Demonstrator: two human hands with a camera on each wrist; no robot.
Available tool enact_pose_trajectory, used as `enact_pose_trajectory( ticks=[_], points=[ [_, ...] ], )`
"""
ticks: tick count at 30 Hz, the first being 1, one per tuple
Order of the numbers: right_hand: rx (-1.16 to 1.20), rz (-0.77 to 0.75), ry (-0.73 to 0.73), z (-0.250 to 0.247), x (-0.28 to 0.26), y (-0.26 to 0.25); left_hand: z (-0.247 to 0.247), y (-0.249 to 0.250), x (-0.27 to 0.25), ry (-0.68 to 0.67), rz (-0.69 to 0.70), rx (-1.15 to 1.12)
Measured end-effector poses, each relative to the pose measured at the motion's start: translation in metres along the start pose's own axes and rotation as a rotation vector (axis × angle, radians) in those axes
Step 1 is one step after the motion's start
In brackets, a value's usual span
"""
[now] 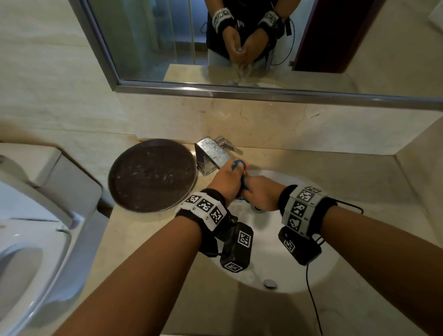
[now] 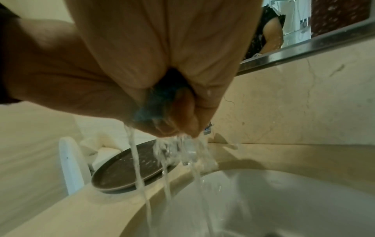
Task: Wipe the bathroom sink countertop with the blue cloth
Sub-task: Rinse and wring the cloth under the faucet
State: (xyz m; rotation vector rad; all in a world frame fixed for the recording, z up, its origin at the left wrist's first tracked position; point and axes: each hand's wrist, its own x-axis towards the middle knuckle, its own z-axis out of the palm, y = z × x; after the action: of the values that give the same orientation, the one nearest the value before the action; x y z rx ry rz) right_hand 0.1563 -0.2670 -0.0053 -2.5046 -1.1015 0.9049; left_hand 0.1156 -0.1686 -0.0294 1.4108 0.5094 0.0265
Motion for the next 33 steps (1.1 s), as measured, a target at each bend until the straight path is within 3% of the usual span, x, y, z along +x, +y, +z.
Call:
enact_pose_trajectory(
  ticks=[5,10,13,16,19,23,26,33],
  points=[
    [0.042,0.014,0.092,-0.011,-0.001,0.007,-0.003,-0.007,-0.003,-0.044,-0.177,-0.089],
    [0.842,0.123,-0.046,-0.024,-0.010,0.023,-0.013,-0.007,-0.006,-0.028,-0.115,-0.375],
    [1.015,0.217,-0.037,-0.026,-0.011,0.027,-0.011,-0.001,-0.008,-0.094,-0.065,-0.427],
    [1.130,0.290,-0.238,-0.023,-0.008,0.025,-0.006,0.001,-0.012,-0.173,0.006,-0.450],
    [1.224,0.236,-0.448,-0.019,-0.007,0.027,-0.008,0.001,-0.015,-0.230,0.031,-0.442],
    [1.195,0.161,-0.458,-0.020,-0.006,0.028,-0.011,-0.003,-0.017,-0.216,0.060,-0.205],
    [1.029,0.097,-0.339,-0.018,-0.007,0.021,-0.011,-0.003,-0.016,-0.145,0.114,-0.049],
    [0.362,-0.036,-0.089,-0.008,-0.005,0.004,-0.009,-0.005,-0.010,-0.009,0.203,0.144]
  ],
)
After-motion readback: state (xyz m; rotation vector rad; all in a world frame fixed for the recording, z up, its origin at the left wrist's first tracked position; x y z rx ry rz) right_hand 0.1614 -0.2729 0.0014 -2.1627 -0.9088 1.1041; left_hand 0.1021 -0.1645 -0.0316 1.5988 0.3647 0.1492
